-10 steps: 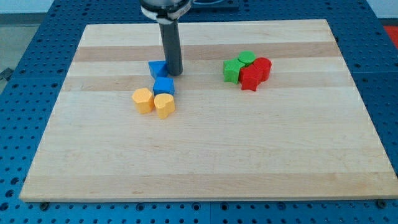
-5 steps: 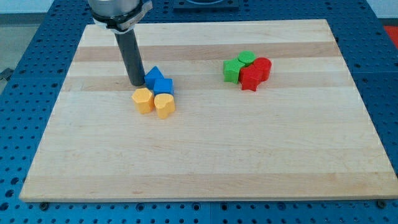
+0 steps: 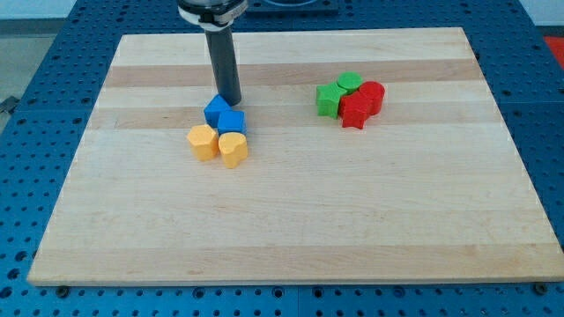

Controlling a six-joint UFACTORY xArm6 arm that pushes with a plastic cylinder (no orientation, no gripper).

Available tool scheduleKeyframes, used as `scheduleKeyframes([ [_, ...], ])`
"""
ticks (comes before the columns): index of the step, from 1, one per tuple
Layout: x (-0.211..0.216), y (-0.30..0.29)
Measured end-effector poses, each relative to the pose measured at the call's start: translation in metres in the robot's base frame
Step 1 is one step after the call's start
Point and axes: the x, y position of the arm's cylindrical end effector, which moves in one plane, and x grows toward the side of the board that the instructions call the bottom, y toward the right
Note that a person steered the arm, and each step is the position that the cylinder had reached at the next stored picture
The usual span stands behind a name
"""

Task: Place the blue blocks to the top of the yellow blocks

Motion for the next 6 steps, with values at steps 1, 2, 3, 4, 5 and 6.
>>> scheduleKeyframes([
  [1,0.011,-0.008],
  [2,0.011,-0.008],
  [3,0.011,-0.010],
  [4,0.014,-0.012],
  [5,0.023,-0.012],
  [6,0.031,-0.012],
])
